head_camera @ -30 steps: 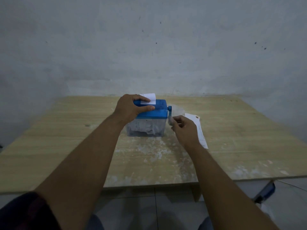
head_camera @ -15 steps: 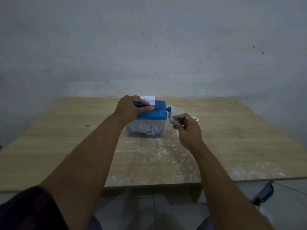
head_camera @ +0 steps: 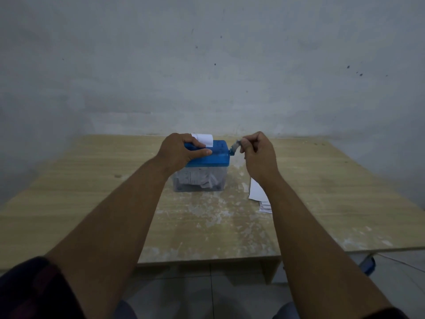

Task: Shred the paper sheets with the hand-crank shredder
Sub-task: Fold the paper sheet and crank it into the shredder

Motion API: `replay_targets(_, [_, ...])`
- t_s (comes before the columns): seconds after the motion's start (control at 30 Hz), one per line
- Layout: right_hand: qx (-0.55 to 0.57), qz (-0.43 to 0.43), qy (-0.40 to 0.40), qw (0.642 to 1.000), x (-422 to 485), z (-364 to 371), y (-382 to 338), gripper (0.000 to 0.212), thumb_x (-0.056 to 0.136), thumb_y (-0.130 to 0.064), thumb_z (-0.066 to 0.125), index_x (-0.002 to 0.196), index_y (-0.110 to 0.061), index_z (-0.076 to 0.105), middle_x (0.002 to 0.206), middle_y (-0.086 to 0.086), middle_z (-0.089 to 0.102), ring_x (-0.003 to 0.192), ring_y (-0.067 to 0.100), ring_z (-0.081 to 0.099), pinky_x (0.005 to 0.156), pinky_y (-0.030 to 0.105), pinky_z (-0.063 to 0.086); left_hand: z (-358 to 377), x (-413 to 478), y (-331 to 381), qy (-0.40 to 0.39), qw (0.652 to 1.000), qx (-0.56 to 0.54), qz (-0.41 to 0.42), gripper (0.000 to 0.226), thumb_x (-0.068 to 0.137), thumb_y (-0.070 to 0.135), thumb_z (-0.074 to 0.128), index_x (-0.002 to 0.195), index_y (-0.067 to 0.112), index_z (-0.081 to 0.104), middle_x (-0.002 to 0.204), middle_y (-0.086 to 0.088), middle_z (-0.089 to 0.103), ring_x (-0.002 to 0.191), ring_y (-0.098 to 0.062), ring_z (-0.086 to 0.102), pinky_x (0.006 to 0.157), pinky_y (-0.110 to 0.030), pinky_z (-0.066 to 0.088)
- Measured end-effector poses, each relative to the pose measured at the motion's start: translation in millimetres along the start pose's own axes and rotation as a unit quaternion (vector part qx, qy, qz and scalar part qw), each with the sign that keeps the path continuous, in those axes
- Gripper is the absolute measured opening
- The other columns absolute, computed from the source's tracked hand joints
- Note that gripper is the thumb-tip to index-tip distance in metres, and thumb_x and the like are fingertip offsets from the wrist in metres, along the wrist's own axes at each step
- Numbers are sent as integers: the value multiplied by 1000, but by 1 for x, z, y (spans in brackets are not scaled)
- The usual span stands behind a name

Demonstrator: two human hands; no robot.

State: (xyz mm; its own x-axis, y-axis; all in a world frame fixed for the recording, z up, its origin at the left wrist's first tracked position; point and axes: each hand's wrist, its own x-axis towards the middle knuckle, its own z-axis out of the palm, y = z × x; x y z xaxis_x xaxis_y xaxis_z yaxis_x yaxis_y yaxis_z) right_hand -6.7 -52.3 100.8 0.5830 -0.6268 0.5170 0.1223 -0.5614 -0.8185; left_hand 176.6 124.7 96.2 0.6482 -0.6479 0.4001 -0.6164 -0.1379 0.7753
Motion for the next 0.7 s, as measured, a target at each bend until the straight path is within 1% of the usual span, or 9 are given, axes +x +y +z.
replay_targets(0.13, [-33, 14, -6, 999, 31, 8, 0, 17, 106, -23, 59, 93, -13, 59, 77, -2, 68, 62, 2, 60, 64, 21, 45, -1, 1, -2, -2, 1000, -8, -10, 28, 74, 47, 92, 94, 29, 86, 106, 14, 75, 104, -9, 66, 89, -27, 50])
replay_targets(0.23, [-57, 33, -26, 997, 52, 10, 5, 21, 107, -27, 58, 95, -10, 61, 82, -1, 69, 63, 0, 61, 66, 28, 50, -1, 2, -3, -1, 1000, -10, -7, 28, 72, 50, 91, 92, 31, 86, 101, 19, 75, 97, 3, 65, 83, -19, 47])
replay_targets(0.37, [-109, 48, -46, 992, 72, 17, 12, 28, 108, -29, 57, 81, -21, 54, 81, 0, 67, 68, 13, 59, 68, 31, 45, 1, 1, -4, -1, 1000, 5, 9, 24, 76, 48, 91, 94, 32, 86, 103, 23, 74, 96, 14, 61, 80, -10, 44])
replay_targets(0.43, [-106, 67, -54, 991, 76, 23, 16, 27, 107, -26, 57, 81, -19, 55, 82, -2, 65, 67, 14, 58, 68, 34, 49, 1, 1, -6, 2, 1000, 9, 8, 22, 76, 50, 91, 92, 35, 85, 99, 25, 73, 95, 13, 62, 77, -8, 42])
replay_targets(0.5, [-138, 99, -89, 981, 74, 27, 26, 24, 107, -22, 57, 85, -12, 59, 84, 2, 66, 65, 14, 57, 63, 32, 51, 2, 1, -7, 1, 1000, 6, 5, 22, 75, 51, 91, 91, 36, 85, 96, 26, 74, 94, 14, 61, 74, -5, 40])
replay_targets(0.53, [-153, 125, -113, 974, 68, 30, 32, 22, 107, -18, 57, 87, -9, 60, 83, 6, 66, 63, 16, 58, 59, 29, 50, 2, 1, -7, 0, 1000, 5, 2, 23, 75, 51, 91, 91, 36, 85, 97, 26, 74, 95, 13, 61, 74, -6, 41])
replay_targets(0.6, [-134, 195, -139, 962, 51, 34, 48, 24, 107, -10, 54, 84, -8, 60, 78, 13, 65, 63, 25, 60, 57, 34, 51, 2, 0, -7, 1, 1000, 1, -1, 25, 74, 54, 91, 90, 37, 85, 100, 25, 74, 97, 10, 62, 76, -9, 43])
replay_targets(0.63, [-105, 220, -135, 960, 39, 35, 53, 26, 107, -8, 51, 83, -9, 58, 76, 15, 64, 64, 28, 59, 59, 37, 52, 3, 0, -7, 4, 1000, -3, -2, 25, 73, 55, 91, 90, 38, 85, 103, 24, 75, 99, 9, 63, 78, -11, 44])
replay_targets(0.7, [-78, 234, -112, 963, 15, 34, 60, 25, 109, -13, 47, 87, -10, 58, 79, 14, 64, 66, 27, 59, 65, 42, 56, 3, 0, -8, 7, 1000, -6, 3, 26, 72, 59, 90, 92, 42, 85, 113, 20, 76, 108, 3, 63, 86, -19, 48])
